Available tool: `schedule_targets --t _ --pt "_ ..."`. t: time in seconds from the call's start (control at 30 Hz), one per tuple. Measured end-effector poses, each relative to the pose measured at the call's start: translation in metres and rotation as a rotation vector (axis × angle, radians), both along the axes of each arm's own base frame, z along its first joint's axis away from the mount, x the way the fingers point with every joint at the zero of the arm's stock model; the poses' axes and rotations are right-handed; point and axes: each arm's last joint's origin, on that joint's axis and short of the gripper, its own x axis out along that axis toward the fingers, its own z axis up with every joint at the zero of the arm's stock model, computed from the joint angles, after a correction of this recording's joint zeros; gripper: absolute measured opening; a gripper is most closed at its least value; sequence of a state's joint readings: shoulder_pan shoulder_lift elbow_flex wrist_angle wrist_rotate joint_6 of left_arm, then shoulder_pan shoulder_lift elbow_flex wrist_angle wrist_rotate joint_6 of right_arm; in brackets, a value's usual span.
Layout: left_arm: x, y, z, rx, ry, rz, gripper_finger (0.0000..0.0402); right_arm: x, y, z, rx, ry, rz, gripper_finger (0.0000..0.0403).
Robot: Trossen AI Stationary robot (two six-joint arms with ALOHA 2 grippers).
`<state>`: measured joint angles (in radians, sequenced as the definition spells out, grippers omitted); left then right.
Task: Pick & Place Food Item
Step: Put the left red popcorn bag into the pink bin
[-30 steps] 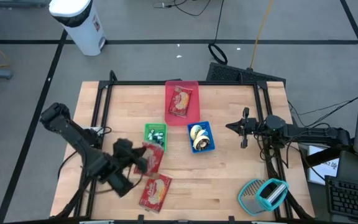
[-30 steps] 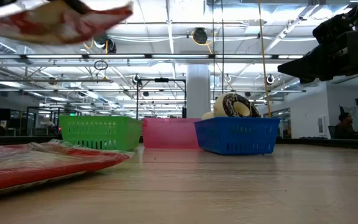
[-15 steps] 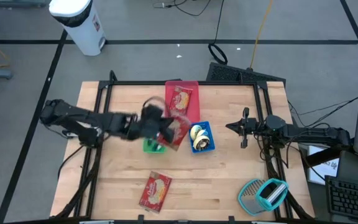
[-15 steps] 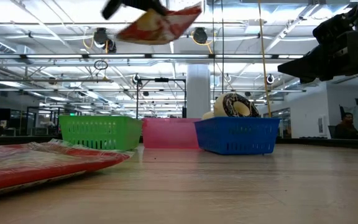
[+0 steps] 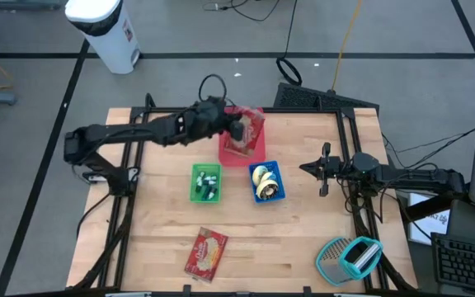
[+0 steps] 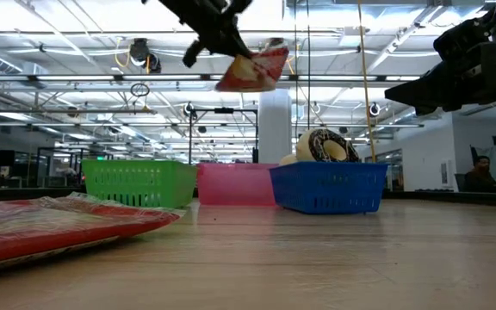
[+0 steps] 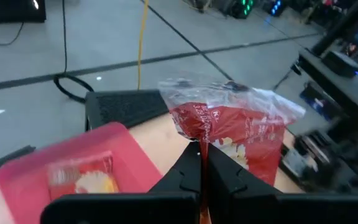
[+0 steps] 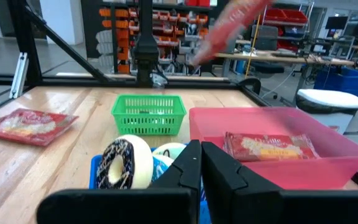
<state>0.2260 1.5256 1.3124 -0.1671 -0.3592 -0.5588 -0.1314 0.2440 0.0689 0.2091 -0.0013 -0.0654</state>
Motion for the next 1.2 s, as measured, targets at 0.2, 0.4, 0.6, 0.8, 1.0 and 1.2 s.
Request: schedule_targets --t 0.2,0.4,0.6,0.8,1.0,1.2 --pt "0.019 0.033 -0.030 -0.004 0.026 0.044 0.0002 0.000 0.000 -0.001 0.001 0.010 0.000 0.0004" --pt "0.033 0.062 -0.070 -0.036 0.094 0.102 0.0002 0.001 0.000 -0.001 0.002 0.015 0.000 0.0004" --pt "0.040 0.094 -0.112 -0.116 0.128 0.120 0.0002 0.001 0.000 -0.001 0.002 0.015 0.000 0.0004" --pt "0.043 0.109 -0.134 -0.137 0.148 0.133 0.0002 0.001 0.000 -0.001 0.002 0.015 0.000 0.0004" --pt "0.043 0.112 -0.147 -0.118 0.204 0.200 0.0002 0.001 0.000 -0.001 0.002 0.015 0.000 0.0004" --pt "0.038 0.112 -0.157 -0.111 0.325 0.211 0.0020 0.001 0.000 -0.001 0.001 0.015 0.000 0.0004"
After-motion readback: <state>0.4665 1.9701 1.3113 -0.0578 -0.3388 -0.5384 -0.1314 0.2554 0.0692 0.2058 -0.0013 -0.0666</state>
